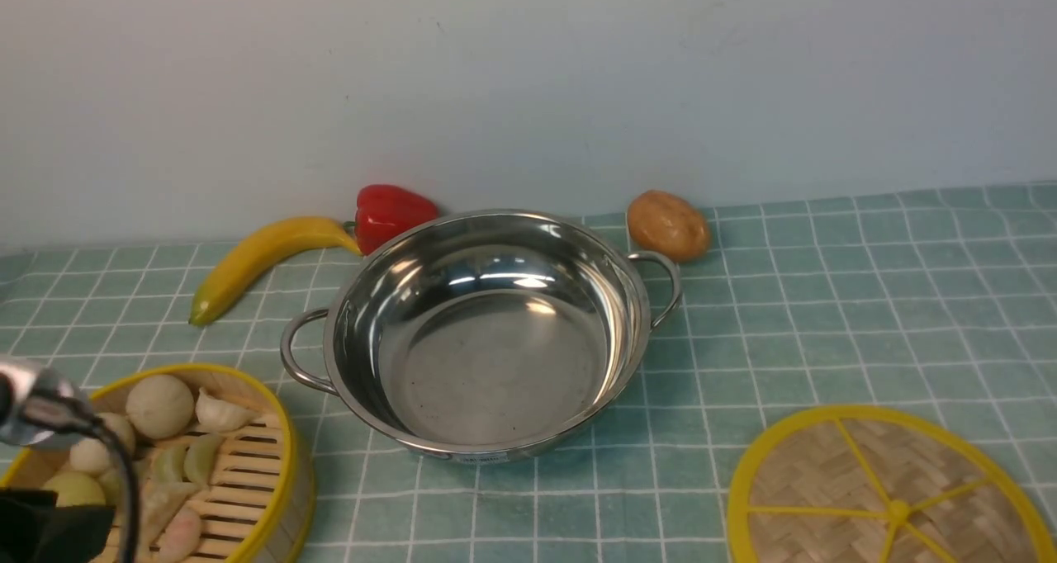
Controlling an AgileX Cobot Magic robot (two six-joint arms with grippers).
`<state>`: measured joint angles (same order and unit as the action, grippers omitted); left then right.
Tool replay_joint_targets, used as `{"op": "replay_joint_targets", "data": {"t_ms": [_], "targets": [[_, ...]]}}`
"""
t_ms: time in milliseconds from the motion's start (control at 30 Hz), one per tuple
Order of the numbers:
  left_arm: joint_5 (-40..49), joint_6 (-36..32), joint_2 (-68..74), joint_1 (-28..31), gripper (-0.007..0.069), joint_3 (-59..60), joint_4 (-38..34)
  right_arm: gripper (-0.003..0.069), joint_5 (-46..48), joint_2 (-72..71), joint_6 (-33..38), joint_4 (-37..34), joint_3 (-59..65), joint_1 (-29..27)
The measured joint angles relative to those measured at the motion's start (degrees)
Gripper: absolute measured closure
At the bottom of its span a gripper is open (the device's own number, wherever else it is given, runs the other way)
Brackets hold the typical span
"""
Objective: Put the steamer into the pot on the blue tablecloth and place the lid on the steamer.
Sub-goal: 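Grasp the rim of the steamer basket holding the buns with the left gripper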
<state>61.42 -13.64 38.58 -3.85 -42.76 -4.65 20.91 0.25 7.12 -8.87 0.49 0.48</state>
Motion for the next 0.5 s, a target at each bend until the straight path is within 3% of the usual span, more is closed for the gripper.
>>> {"op": "replay_joint_targets", "data": {"t_ms": [67,133,500], "targets": [[6.51,-4.46,8.21,0.0,0.0382,-3.67,4.65,0.0419,0.0,0.0,0.0,0.0,0.0,0.0],[7.58,-5.37,14.32,0.0,0.0382,-5.42,5.48,0.0419,0.0,0.0,0.0,0.0,0.0,0.0],[5.78,-2.13,36.69,0.0,0.0382,-6.65,-0.93,0.0419,0.0,0.0,0.0,0.0,0.0,0.0]]}}
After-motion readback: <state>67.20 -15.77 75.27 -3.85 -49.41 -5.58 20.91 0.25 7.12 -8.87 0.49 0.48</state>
